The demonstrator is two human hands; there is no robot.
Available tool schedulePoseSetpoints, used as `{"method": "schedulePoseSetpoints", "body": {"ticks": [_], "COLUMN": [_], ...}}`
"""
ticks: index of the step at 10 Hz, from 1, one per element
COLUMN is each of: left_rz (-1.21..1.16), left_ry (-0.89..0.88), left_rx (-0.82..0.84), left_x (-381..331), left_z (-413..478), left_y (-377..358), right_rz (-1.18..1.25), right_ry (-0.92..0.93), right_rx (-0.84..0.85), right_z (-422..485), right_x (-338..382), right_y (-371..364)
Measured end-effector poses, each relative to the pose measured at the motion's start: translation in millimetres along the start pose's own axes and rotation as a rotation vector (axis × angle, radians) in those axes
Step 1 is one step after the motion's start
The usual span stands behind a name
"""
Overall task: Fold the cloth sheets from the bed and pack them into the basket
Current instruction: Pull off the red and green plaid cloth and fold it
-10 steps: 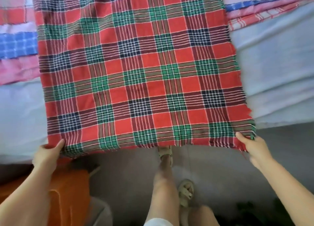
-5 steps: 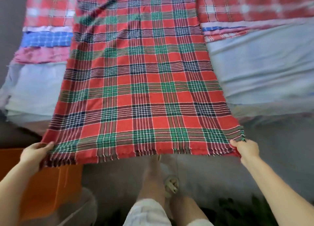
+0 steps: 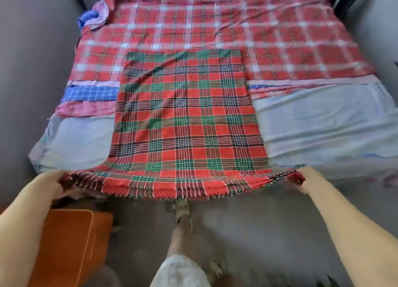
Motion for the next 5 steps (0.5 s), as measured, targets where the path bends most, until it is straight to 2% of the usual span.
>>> {"method": "schedulePoseSetpoints", "body": {"ticks": [1,2,3,4,5], "left_rz": [-0.183,-0.264,-0.225,-0.258,-0.332], "left_ry": [0.118,0.094,0.042,-0.002,0.045], "left_rx": [0.019,0.061,0.153,0.250,0.263], "left_x": [-45,-106,-178,-239,-285], "left_z": [30,35,37,44,70], "left_y": [-22,-50,-82,-112,-140], "right_rz": [-0.112,-0.286,-0.331,0.018,0.435], "right_ry": [0.208,0.294,0.371,0.324,0.282], "right_rx": [0.030,0.052,-0.016,0.026,0.138], "right_z": [-2,6,14,-4,-9], "right_x": [49,113,174,235,291], "right_y": [-17,-52,-82,-115,-142]}}
Point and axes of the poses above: each hand's wrist, its own z-axis towards the middle knuckle, its own y-axis out of the back of the hand, x = y × z, the point moved 1 cm from there along z, towards the middle knuckle, and after that the axes turned 7 degrees about -z, right-handed, at the moved point
